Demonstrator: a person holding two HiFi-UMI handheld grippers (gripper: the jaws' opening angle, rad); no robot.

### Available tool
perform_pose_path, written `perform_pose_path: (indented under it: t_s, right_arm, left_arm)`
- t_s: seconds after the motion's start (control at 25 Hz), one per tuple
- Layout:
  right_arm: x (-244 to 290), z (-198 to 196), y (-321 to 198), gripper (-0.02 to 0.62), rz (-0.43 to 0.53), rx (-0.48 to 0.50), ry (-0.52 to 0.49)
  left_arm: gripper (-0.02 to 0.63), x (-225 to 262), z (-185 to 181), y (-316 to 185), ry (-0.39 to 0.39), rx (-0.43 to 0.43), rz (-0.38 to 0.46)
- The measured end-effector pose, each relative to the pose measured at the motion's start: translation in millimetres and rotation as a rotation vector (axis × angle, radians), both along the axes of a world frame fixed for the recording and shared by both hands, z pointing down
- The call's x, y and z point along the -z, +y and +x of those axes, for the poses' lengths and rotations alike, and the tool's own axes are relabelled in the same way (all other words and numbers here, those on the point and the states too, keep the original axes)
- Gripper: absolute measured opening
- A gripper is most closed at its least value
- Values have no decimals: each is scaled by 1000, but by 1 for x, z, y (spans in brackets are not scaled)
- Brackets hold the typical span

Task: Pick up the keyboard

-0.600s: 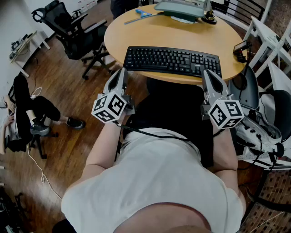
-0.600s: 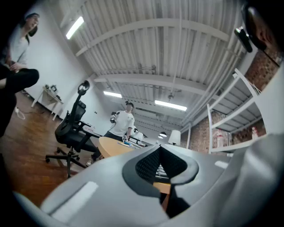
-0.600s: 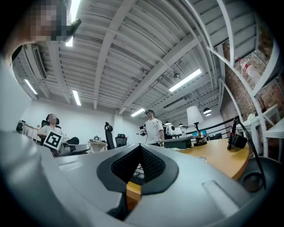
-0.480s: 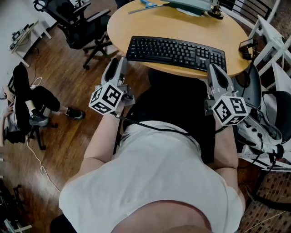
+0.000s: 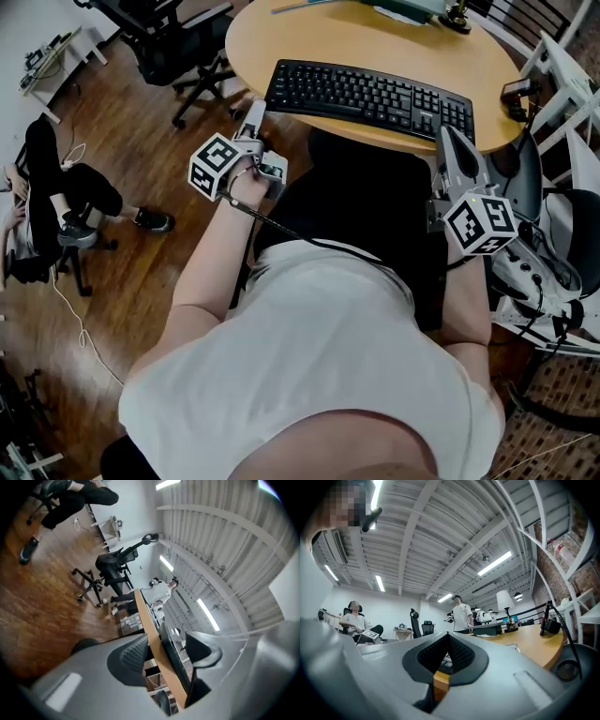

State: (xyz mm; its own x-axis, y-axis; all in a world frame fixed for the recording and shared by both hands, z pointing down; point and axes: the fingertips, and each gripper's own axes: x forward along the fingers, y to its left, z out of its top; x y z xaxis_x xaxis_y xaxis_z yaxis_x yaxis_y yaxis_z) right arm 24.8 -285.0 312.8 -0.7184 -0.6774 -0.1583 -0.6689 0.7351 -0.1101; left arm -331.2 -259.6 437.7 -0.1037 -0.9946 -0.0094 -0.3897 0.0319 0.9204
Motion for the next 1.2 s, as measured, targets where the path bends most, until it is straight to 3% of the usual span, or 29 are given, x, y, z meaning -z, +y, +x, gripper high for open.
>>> perform_pose_path:
  t_s: [0.16,0.4,0.56,0.88,1.2]
  right_arm:
    - [1,2,-1,0,4,-1,-2]
    - [0,5,-3,0,-6,-8,-7]
    - [0,6,-4,0,-11,-17,-9]
    - [0,6,-5,0,-28,-25,-23]
    - [-1,10,-7,0,-29,-45,-26]
  left_arm:
    - [178,-3,15,-16,83,-53,1]
    - [177,-5,24,-27,131,-76,-7]
    - [113,-6,28,-31,140,-94,-38]
    - [90,-6,30,-23,234,-139,-30]
    - [84,-4,30,-12,266,-166,-24]
